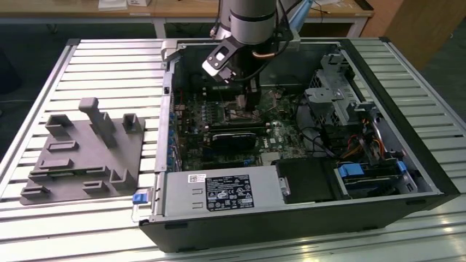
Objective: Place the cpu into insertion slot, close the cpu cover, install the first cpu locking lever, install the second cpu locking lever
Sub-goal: 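Place the cpu into insertion slot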
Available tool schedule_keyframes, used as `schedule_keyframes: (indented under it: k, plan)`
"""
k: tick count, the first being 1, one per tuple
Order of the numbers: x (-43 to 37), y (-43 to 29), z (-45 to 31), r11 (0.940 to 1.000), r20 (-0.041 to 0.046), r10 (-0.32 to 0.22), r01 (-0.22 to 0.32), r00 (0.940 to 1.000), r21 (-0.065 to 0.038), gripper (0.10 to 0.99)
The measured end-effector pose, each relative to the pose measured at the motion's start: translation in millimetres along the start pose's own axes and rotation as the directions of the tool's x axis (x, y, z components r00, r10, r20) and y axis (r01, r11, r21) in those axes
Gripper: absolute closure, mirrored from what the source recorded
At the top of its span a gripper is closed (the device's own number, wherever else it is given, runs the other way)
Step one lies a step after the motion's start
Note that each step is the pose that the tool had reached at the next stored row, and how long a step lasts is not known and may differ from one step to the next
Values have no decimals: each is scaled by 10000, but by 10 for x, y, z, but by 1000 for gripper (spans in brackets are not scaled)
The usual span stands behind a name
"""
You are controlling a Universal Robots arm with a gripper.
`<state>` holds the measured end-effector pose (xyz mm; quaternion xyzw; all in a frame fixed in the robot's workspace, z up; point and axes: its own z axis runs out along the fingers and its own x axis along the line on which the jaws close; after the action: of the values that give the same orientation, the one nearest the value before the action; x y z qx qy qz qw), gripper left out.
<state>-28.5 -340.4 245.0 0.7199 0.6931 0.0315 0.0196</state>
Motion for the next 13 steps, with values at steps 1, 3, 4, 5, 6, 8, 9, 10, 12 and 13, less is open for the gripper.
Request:
schedule_keyframes:
  k: [1,3,4,5,6,8,9,10,12,13]
  plan:
    - [0,0,3,9999,11,164,-164,9999,-4,549]
    - [-1,-3,6,9995,-46,311,-311,9995,-1,549]
    - [0,-3,7,9995,-193,324,-324,9993,8,549]
    - [0,-3,8,9994,-368,337,-336,9988,21,549]
    - [0,-3,8,9994,-546,349,-348,9979,34,549]
    - [0,-3,9,9993,-787,367,-364,9962,51,549]
    - [0,-6,13,9993,-815,371,-368,9960,53,549]
    - [0,-10,21,9993,-830,372,-369,9959,53,549]
    - [-1,-16,42,9995,-841,304,-300,9960,56,549]
    - [-2,-19,58,9998,-848,214,-209,9962,59,549]
